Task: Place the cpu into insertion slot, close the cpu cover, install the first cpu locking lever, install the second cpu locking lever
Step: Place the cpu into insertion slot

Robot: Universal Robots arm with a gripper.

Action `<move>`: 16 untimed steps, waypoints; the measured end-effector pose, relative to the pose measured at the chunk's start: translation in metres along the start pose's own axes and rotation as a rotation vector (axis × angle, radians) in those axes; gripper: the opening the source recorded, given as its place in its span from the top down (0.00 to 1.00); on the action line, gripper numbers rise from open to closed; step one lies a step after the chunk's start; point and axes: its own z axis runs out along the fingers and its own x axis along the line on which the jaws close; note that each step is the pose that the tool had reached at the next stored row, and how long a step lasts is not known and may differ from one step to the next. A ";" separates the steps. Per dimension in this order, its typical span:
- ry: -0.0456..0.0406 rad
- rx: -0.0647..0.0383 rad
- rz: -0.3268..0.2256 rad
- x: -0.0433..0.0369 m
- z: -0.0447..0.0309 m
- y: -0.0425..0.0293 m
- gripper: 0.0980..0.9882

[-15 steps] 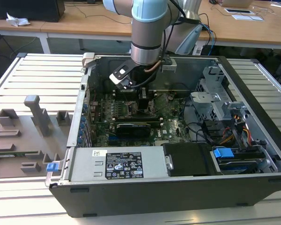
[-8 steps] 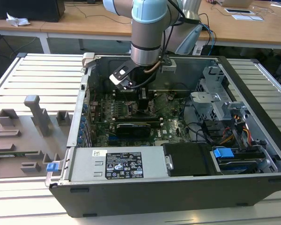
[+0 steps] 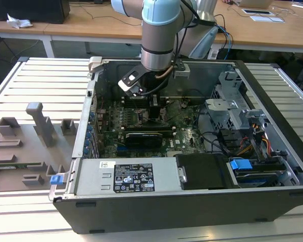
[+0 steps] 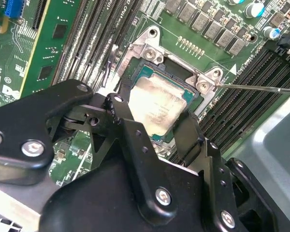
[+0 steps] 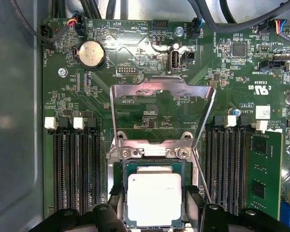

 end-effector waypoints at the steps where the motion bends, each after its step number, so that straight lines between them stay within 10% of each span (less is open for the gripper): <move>1: -0.0001 0.000 0.000 0.0000 -0.0001 0.0000 0.41; 6: -0.0015 0.000 0.000 0.0004 -0.0157 -0.0001 0.43; 11: -0.0017 0.000 0.000 0.0000 -0.0244 -0.0002 0.71; 14: -0.0025 0.000 0.000 -0.0008 -0.0404 -0.0002 0.98; 16: -0.0031 0.000 0.000 -0.0012 -0.0494 -0.0003 0.99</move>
